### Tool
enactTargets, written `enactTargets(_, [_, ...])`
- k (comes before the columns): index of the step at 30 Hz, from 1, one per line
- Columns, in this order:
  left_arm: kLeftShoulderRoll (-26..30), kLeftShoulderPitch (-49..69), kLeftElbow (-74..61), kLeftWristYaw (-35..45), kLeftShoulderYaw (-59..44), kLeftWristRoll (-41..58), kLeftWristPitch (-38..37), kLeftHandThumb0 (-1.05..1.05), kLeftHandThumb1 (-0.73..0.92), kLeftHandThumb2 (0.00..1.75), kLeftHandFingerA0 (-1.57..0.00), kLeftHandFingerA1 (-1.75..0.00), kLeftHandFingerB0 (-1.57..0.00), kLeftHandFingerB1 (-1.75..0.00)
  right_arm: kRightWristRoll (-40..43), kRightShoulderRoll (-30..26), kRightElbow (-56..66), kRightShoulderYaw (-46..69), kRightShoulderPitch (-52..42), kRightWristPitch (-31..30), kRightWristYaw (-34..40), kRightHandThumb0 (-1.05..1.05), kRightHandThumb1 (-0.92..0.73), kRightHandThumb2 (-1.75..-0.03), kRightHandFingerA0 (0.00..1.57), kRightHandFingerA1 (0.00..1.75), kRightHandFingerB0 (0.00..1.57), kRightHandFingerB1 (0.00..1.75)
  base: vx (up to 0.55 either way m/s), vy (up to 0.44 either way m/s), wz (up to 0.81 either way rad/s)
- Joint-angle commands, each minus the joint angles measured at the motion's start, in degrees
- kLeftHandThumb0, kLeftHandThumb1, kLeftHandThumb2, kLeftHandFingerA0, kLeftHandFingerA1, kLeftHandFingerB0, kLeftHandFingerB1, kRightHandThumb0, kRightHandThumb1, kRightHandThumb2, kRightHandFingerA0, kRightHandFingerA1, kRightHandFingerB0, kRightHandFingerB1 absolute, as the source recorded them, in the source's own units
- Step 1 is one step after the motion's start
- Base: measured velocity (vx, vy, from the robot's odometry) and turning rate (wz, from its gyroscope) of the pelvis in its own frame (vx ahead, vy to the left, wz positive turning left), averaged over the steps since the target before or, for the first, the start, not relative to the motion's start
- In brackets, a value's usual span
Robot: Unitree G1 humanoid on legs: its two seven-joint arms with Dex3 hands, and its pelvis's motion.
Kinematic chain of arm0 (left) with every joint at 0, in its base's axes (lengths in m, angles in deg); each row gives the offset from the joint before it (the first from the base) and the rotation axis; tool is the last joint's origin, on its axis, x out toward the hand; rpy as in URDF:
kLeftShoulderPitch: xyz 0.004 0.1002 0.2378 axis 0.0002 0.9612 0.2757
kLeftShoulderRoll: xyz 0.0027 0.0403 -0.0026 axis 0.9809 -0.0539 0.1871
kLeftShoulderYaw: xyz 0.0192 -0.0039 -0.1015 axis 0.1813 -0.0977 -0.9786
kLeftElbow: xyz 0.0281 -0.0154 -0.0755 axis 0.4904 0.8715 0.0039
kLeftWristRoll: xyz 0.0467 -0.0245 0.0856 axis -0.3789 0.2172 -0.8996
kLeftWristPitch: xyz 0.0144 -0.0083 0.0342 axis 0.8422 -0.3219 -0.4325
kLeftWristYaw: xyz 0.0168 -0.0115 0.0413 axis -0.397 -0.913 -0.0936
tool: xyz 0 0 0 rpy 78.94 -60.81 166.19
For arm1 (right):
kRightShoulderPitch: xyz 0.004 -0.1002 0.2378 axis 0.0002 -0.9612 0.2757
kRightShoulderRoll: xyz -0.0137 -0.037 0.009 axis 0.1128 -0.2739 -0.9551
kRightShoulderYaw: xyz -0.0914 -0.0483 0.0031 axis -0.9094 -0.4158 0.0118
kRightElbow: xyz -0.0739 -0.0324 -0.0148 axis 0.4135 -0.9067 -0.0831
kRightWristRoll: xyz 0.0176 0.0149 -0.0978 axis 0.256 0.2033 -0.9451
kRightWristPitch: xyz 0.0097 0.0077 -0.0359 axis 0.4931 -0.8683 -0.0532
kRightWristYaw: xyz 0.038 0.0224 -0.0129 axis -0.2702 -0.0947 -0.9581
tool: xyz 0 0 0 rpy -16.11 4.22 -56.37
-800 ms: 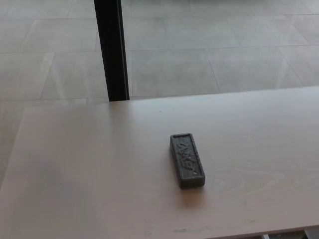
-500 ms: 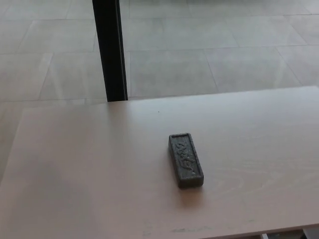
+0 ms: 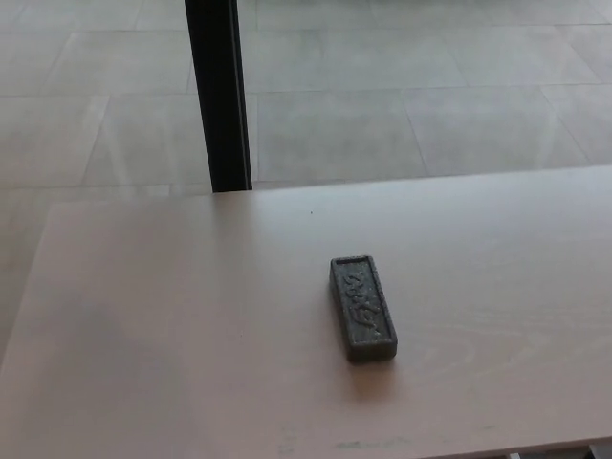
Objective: The robot uses its right hand to hold the eraser kept in the middle of the desk and use it to wipe the desk by swiping its surface twice
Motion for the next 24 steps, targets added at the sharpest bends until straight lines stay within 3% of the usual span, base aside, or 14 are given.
enactTargets(1, [2.64, -0.97, 2.74, 2.42, -1.56, 3.69, -4.61, -0.64, 0.80, 0.63, -0.48, -1.02, -0.48, -0.82, 0.49, 8.55, 23.96, -19.64, 11.03, -13.00, 1.74, -0.03, -0.52, -1.26, 0.96, 1.75, 0.85, 1.43, 0.00, 0.000, 0.00])
enactTargets(9, [2.58, -1.33, 1.72, 1.65, -1.18, 3.51, -3.50, -0.66, 0.82, 0.65, -0.48, -0.96, -0.43, -0.77, -3.95, 13.82, 21.38, -33.26, 15.34, -20.89, -0.72, -0.11, -0.46, -1.31, 1.03, 1.75, 0.85, 1.59, 0.00, 0.000, 0.00])
enactTargets(12, [2.28, -1.10, 0.88, 2.18, -1.21, 3.77, -3.67, -0.65, 0.82, 0.66, -0.48, -1.01, -0.43, -0.78, -6.00, 14.77, 18.05, -37.44, 15.79, -20.17, -2.19, -0.12, -0.46, -1.31, 1.04, 1.75, 0.86, 1.64, 0.00, 0.000, 0.00])
enactTargets(15, [2.56, -1.45, 1.87, 2.21, -1.25, 3.91, -3.84, -0.64, 0.83, 0.64, -0.49, -1.01, -0.44, -0.78, -8.13, 15.67, 15.71, -40.36, 15.95, -19.41, -0.90, -0.10, -0.47, -1.27, 1.03, 1.75, 0.86, 1.59, 0.00, 0.000, 0.00])
enactTargets(20, [2.70, -1.82, 2.33, 1.21, -1.09, 4.31, -3.75, -0.63, 0.83, 0.63, -0.50, -1.02, -0.48, -0.84, -10.85, 19.69, 10.15, -46.19, 16.14, -16.31, 0.61, -0.11, -0.39, -1.38, 1.03, 1.75, 0.87, 1.61, 0.00, 0.000, 0.00])
enactTargets(23, [2.61, -1.71, 2.90, 1.62, -0.83, 4.52, -5.20, -0.65, 0.82, 0.63, -0.47, -1.08, -0.46, -0.83, -12.46, 21.38, 6.77, -49.29, 16.65, -14.84, 0.42, -0.17, -0.44, -1.29, 1.00, 1.75, 0.84, 1.65, 0.00, 0.000, 0.00])
enactTargets(24, [2.83, -2.10, 3.47, 1.92, -1.07, 5.00, -4.95, -0.63, 0.82, 0.64, -0.45, -1.08, -0.44, -0.84, -13.70, 21.45, 5.55, -50.17, 17.06, -14.07, 0.67, -0.26, -0.45, -1.20, 1.27, 1.44, 1.11, 1.36, 0.00, 0.000, 0.00])
